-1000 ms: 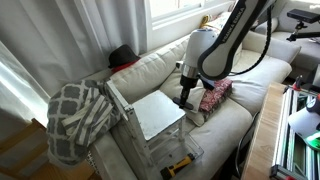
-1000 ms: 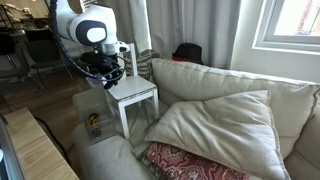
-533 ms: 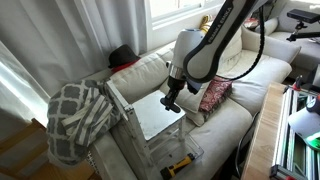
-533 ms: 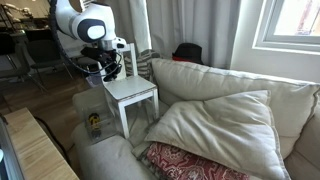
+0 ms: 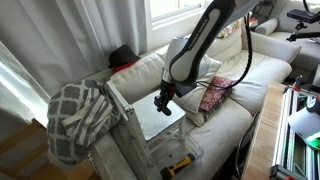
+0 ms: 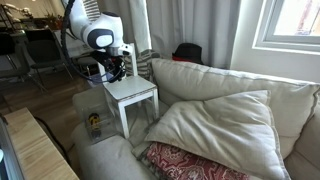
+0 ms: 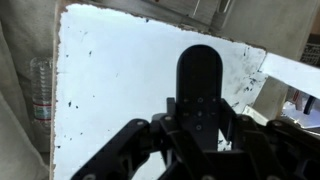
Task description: Put the small black remote on the white chair
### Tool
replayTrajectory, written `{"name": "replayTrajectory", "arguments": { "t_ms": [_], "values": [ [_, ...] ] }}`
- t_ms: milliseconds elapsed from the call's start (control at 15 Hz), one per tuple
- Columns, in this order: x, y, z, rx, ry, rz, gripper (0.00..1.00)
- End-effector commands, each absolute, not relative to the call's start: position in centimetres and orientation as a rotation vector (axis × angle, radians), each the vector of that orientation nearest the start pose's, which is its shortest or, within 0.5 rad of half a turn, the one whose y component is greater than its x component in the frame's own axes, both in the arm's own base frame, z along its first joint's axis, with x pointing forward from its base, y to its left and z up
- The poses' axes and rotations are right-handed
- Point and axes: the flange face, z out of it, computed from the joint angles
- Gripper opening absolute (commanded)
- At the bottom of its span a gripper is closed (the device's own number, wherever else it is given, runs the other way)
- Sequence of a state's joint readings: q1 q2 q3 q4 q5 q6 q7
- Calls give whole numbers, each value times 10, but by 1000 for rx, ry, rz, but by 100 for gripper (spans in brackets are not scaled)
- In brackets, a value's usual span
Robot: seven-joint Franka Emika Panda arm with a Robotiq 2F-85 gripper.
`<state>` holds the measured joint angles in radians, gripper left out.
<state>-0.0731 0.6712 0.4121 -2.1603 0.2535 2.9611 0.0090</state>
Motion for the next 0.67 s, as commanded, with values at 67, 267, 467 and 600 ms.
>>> {"name": "replayTrajectory", "arguments": {
  "t_ms": [67, 267, 467, 600],
  "values": [
    [554, 181, 95, -2824, 49, -165, 18],
    [559, 184, 86, -2840, 33, -159, 18],
    [564, 185, 78, -2813, 57, -190, 18],
    [566, 185, 73, -2815, 64, -207, 18]
  ]
}}
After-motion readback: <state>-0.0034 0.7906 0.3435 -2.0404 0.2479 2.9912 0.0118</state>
